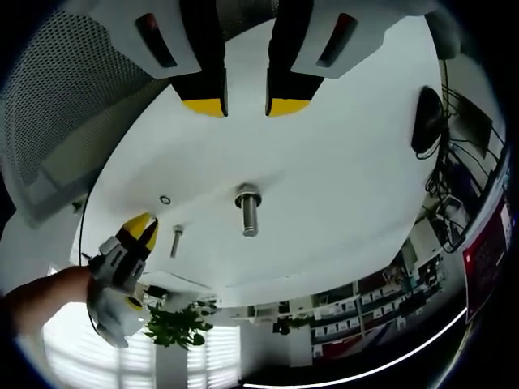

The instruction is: Place the washer onto the threaded stud by aligning its center hole with the stud, sliding it down to the base, and recovering from edge contact or off-axis alignment until the washer reaches the visible bottom stop.

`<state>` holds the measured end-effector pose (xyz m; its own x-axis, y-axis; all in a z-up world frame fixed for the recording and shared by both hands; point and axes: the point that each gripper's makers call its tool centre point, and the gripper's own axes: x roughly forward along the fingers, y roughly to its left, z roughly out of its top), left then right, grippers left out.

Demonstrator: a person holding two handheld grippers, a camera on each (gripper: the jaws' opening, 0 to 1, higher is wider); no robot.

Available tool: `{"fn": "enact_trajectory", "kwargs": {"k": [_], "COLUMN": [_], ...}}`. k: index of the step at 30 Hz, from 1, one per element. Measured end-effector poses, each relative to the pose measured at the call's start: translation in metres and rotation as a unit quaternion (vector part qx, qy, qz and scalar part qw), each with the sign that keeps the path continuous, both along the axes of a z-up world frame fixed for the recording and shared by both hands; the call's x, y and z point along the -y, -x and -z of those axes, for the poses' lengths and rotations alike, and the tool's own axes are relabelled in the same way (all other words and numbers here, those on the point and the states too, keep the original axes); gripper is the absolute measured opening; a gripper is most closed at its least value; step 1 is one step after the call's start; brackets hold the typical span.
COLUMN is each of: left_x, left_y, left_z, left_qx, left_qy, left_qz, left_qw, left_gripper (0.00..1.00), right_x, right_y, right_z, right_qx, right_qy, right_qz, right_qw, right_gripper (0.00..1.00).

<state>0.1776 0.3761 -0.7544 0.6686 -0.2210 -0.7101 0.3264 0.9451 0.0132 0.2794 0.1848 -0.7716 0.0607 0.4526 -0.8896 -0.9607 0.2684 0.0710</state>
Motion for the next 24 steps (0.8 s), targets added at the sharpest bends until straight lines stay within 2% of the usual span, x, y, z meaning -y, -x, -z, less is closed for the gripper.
{"fn": "enact_trajectory", "kwargs": {"k": [12, 16, 24], "left_x": [0.001, 0.001, -0.001], "left_y": [0.001, 0.001, 0.0], "left_z": [0.002, 0.001, -0.001], "left_qx": [-0.003, -0.002, 0.004], "left_qy": [0.0, -0.001, -0.005], "left_qz": [0.004, 0.003, 0.002], "left_qw": [1.0, 1.0, 1.0], "left_gripper": [0.16, 0.16, 0.16], "right_x": [0.011, 0.009, 0.011], "right_y": [-0.021, -0.029, -0.043], "right_z": [-0.02, -0.03, -0.037], "right_qx": [0.016, 0.03, 0.042], "right_qy": [-0.006, -0.009, -0.008], "right_qz": [0.028, 0.023, 0.025], "right_qw": [0.9995, 0.9992, 0.9988], "right_gripper": [0.14, 0.14, 0.14]}}
